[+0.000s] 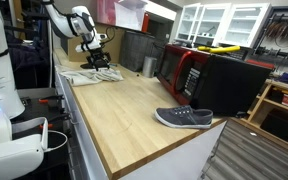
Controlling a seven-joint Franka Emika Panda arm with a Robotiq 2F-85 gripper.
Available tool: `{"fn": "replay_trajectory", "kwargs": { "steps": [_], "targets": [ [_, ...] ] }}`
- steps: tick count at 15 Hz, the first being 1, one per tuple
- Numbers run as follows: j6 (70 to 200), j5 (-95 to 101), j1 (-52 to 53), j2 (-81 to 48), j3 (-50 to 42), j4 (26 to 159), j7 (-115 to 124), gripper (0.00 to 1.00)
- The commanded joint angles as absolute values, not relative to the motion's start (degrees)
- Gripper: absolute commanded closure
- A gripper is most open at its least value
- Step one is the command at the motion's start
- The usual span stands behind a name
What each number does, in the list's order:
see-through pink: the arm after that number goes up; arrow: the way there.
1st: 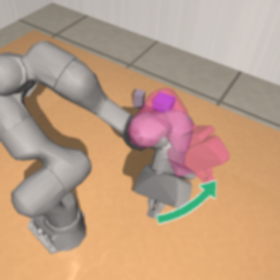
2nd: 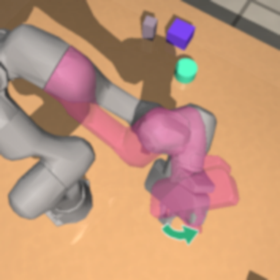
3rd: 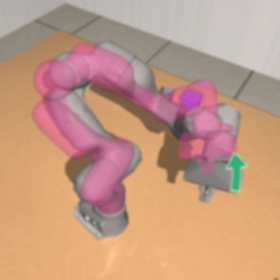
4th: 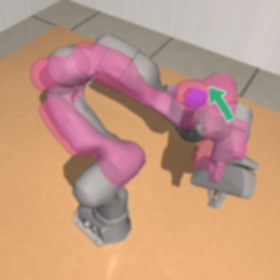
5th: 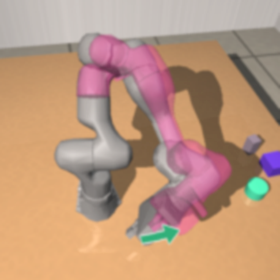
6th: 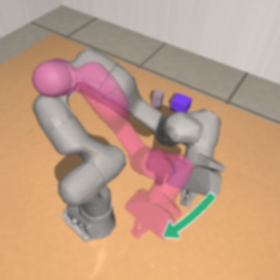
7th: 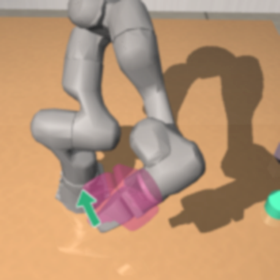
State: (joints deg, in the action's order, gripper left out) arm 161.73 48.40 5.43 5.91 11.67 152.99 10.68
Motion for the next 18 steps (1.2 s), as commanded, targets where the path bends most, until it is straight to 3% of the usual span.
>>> {"fn": "replay_trajectory", "kwargs": {
  "steps": [1, 8, 18],
  "targets": [
    [160.6, 55.2, 4.8, 4.1, 12.6, 150.5, 16.3, 0.49],
    [158.8, 62.7, 5.1, 2.6, 11.9, 149.0, 21.3, 0.99],
    [157.4, 64.4, 7.1, 4.9, 13.4, 146.7, 23.0, 0.99]
  ]
}}
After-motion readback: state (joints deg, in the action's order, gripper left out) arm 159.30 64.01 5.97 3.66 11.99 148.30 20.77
